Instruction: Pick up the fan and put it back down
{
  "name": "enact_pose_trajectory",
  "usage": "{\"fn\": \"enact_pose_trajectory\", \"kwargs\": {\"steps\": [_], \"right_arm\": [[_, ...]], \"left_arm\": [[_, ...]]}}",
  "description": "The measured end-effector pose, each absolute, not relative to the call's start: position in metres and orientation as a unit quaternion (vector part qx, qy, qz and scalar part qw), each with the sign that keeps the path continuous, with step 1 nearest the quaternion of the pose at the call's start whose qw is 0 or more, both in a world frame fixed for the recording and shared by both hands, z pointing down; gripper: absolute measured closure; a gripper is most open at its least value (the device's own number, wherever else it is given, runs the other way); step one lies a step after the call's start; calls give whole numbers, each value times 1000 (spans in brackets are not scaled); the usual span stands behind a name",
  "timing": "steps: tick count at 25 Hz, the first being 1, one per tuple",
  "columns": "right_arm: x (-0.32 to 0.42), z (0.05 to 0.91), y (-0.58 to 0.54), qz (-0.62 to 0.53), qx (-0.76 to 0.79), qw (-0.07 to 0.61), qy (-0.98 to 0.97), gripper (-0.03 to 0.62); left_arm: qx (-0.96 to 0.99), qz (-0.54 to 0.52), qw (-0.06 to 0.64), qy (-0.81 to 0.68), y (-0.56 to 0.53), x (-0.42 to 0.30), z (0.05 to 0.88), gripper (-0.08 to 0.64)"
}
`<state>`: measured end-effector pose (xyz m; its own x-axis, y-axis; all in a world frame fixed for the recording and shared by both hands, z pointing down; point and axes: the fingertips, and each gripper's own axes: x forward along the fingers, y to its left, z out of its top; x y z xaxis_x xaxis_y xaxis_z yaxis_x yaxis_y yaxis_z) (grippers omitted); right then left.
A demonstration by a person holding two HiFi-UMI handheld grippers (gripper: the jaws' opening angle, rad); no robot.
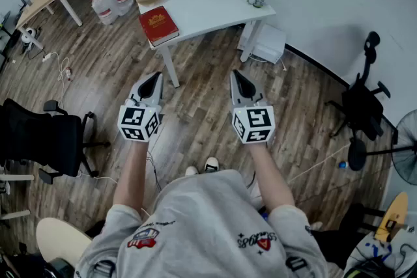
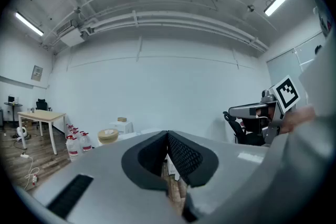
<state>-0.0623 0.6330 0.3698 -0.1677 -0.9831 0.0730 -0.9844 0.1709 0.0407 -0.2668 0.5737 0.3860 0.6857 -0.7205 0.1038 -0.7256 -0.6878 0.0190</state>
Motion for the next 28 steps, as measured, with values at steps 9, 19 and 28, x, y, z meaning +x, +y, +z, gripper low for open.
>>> {"fn": "enact_pose_trajectory", "kwargs": {"steps": [9,19,28], "right_arm": [[-47,376,629,27,649,23,-760,543],[-13,383,618,28,656,16,-754,319],[17,394,603,46,643,14,-764,308]], "left_arm": [[918,47,35,-393,571,-256,390,555],[913,49,40,-403,566,-231,393,555],[903,53,37,-424,567,-210,396,555]]}}
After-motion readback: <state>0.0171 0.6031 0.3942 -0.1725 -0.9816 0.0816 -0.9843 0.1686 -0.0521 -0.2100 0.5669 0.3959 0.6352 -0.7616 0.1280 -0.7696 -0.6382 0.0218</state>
